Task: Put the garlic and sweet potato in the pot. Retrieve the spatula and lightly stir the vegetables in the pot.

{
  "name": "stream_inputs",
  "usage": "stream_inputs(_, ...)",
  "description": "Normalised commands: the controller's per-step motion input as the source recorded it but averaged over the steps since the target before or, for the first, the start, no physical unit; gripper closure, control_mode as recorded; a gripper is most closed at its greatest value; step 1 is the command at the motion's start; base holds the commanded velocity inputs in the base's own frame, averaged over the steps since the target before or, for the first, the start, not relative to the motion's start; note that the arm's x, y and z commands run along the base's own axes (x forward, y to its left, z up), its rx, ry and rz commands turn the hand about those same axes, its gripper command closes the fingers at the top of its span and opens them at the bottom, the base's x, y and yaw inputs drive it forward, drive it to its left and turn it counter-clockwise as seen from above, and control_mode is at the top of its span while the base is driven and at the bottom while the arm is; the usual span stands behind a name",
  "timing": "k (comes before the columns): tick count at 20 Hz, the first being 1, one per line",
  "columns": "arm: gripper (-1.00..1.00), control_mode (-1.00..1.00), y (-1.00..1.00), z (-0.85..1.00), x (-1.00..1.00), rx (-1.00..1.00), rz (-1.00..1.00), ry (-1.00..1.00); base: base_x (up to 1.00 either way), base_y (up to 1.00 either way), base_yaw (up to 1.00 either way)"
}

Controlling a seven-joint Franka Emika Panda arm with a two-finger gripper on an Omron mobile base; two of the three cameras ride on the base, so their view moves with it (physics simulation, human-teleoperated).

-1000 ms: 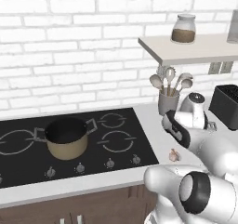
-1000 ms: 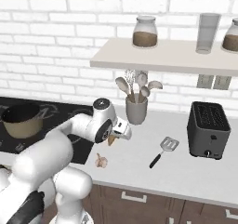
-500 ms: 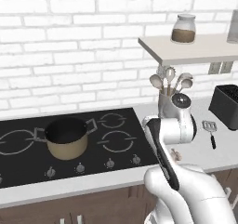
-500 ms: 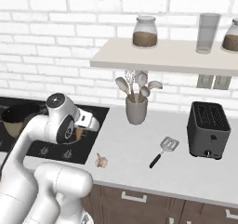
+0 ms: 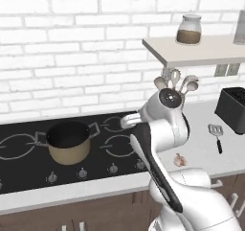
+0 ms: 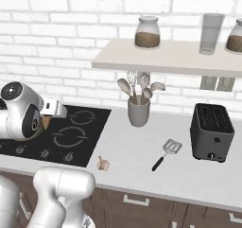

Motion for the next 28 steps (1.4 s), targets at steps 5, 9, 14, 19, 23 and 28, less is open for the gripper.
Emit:
stream_inputs(5, 1.00, -1.00, 1.00, 0.50, -0.08, 0.00, 0.18, 0.00, 0.00, 0.00, 0.00)
stream_inputs(9, 1.00, -1.00, 1.00, -0.11, 0.00, -0.06, 0.14, 0.00, 0.00, 0.00, 0.00)
stream_inputs(14, 1.00, -1.00, 0.94, -0.44, 0.24, -0.10, 0.06, -0.03, 0.00, 0.00, 0.00)
stream_inputs(19, 1.00, -1.00, 0.51, -0.38, 0.59, -0.01, 0.00, 0.00, 0.00, 0.00, 0.00)
stream_inputs(23, 1.00, -1.00, 0.19, -0.31, 0.59, 0.00, 0.00, 0.08, 0.00, 0.00, 0.00)
stream_inputs(28, 1.00, -1.00, 0.32, -0.51, 0.41, 0.00, 0.00, 0.07, 0.00, 0.00, 0.00)
